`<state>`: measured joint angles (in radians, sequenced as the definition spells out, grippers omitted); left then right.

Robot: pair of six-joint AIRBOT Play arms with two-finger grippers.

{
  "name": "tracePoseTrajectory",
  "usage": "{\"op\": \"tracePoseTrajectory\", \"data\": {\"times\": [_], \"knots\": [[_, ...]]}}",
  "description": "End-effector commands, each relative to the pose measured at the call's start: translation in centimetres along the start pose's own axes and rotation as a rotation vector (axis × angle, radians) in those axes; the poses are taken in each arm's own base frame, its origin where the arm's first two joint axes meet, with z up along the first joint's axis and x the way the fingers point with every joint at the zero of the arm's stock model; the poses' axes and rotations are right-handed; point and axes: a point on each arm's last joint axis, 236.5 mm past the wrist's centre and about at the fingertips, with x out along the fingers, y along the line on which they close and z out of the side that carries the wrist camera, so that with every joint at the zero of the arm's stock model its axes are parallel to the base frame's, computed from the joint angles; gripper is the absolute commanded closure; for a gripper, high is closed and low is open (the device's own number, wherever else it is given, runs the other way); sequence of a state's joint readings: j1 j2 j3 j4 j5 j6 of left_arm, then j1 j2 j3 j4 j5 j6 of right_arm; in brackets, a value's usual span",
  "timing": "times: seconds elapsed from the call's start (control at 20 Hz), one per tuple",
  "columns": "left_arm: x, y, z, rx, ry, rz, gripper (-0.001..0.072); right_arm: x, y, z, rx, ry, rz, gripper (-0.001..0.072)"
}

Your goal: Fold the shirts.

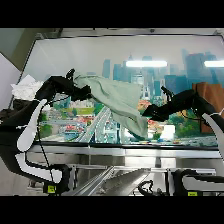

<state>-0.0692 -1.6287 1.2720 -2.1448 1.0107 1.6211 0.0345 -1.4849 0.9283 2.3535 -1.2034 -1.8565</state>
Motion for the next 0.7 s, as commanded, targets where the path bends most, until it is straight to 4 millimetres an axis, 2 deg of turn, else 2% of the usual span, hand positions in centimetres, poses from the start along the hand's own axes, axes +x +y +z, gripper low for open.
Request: {"op": "tracePoseTrajectory", "data": {"times": [0.0, 0.1, 0.2, 0.35, 0.55, 0.6, 0.65], "knots": [[-0.3, -0.1, 0.0, 0.037, 0.004, -0.001, 0.0693, 0.3, -1.9, -1.8, 0.004, 0.062, -0.043, 0.0072], [-0.5, -0.3, 0.2, 0.047, 0.000, -0.004, 0.0693, 0.4, -2.7, -1.3, 0.016, 0.047, -0.069, 0.0071], [-0.5, -0.3, 0.1, 0.049, 0.004, -0.003, 0.0693, 1.1, -2.6, -1.5, 0.023, 0.063, -0.065, 0.0072], [-0.5, -0.3, 0.1, 0.048, 0.003, -0.004, 0.0693, 3.6, -1.2, -2.3, 0.005, 0.111, -0.039, 0.0072], [-0.5, -0.3, 0.0, 0.048, 0.006, -0.003, 0.0693, 6.8, 0.9, -2.0, -0.003, 0.097, -0.012, 0.0080], [-0.5, -0.3, -0.1, 0.048, 0.013, -0.004, 0.0693, 7.0, 1.0, -2.0, -0.010, 0.096, -0.013, 0.0282], [-0.6, -0.4, -0.4, 0.049, 0.023, -0.006, 0.0693, 6.9, 1.5, -2.0, -0.022, 0.101, -0.003, 0.0633]]}}
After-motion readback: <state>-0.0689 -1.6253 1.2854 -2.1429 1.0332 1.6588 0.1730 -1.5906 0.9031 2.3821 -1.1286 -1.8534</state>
